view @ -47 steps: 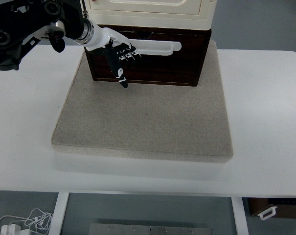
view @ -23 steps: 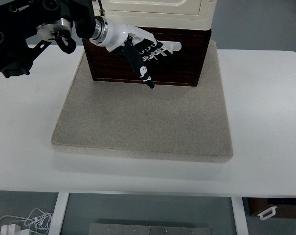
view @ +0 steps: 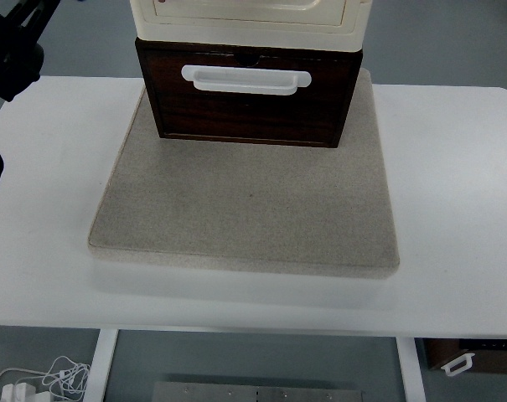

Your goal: Close drawer under combined cabinet

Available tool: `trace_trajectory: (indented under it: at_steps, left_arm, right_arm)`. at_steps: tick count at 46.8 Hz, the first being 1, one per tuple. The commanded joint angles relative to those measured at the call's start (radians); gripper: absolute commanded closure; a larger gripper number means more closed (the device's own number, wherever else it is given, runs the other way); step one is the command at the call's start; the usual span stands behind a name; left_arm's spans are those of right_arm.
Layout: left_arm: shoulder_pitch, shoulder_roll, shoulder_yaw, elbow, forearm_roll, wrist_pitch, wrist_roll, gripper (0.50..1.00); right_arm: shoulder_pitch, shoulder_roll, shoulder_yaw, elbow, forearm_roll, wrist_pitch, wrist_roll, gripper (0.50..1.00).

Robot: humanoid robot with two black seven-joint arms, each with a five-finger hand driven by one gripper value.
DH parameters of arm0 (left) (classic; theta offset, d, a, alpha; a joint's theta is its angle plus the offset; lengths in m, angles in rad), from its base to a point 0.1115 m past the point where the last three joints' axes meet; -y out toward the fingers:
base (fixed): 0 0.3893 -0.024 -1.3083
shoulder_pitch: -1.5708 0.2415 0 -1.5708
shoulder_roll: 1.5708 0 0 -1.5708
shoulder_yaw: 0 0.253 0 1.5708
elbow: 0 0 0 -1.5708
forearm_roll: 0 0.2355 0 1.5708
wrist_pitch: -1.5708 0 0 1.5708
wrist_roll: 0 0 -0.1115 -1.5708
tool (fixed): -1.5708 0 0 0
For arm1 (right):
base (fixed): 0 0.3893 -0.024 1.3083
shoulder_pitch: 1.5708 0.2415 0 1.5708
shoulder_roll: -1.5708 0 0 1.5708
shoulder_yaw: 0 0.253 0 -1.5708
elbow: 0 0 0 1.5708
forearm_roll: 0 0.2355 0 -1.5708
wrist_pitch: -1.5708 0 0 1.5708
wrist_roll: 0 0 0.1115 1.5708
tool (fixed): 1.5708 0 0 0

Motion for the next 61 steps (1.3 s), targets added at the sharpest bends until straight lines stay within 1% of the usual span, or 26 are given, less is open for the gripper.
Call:
trace_trajectory:
  at_steps: [1, 10, 20, 26, 29, 32, 35, 39, 47, 54, 61]
  left_arm:
    - [-0.007, 0.000, -0.100, 0.042, -0.004, 0.000, -0.043, 0.504]
    - [-0.042, 0.012, -0.249, 0.160, -0.013, 0.000, -0.132, 0.504]
    - [-0.056, 0.043, -0.358, 0.304, -0.046, 0.000, -0.158, 0.504]
    - [-0.085, 0.084, -0.362, 0.401, -0.047, 0.000, -0.215, 0.504]
    - [-0.100, 0.098, -0.352, 0.454, -0.047, 0.054, -0.244, 0.504]
    - [-0.103, 0.104, -0.349, 0.510, -0.049, 0.101, -0.250, 0.504]
    - [-0.102, 0.104, -0.349, 0.548, -0.047, 0.134, -0.253, 0.504]
    - [-0.088, 0.112, -0.347, 0.583, -0.047, 0.195, -0.272, 0.504]
    - [-0.064, 0.112, -0.315, 0.649, -0.047, 0.336, -0.272, 0.504]
    - [0.010, 0.107, -0.304, 0.663, -0.050, 0.437, -0.275, 0.504]
    - [0.093, 0.075, -0.303, 0.663, -0.052, 0.493, -0.278, 0.501]
  right_arm:
    - [0.000, 0.000, 0.000, 0.000, 0.000, 0.000, 0.000, 0.548]
    - [0.000, 0.000, 0.000, 0.001, 0.000, 0.000, 0.000, 0.548]
    - [0.000, 0.000, 0.000, 0.000, 0.000, -0.001, 0.000, 0.548]
    - [0.000, 0.000, 0.000, 0.000, 0.000, 0.000, 0.000, 0.548]
    - [0.000, 0.000, 0.000, 0.001, 0.000, 0.000, 0.000, 0.548]
    - [0.000, 0.000, 0.000, 0.001, 0.000, 0.000, 0.000, 0.548]
    - [0.000, 0.000, 0.000, 0.000, 0.000, 0.000, 0.000, 0.548]
    - [0.000, 0.000, 0.000, 0.001, 0.000, 0.000, 0.000, 0.548]
    - [0.000, 0.000, 0.000, 0.000, 0.000, -0.001, 0.000, 0.548]
    - [0.000, 0.000, 0.000, 0.000, 0.000, 0.000, 0.000, 0.548]
    - [0.000, 0.000, 0.000, 0.000, 0.000, 0.000, 0.000, 0.548]
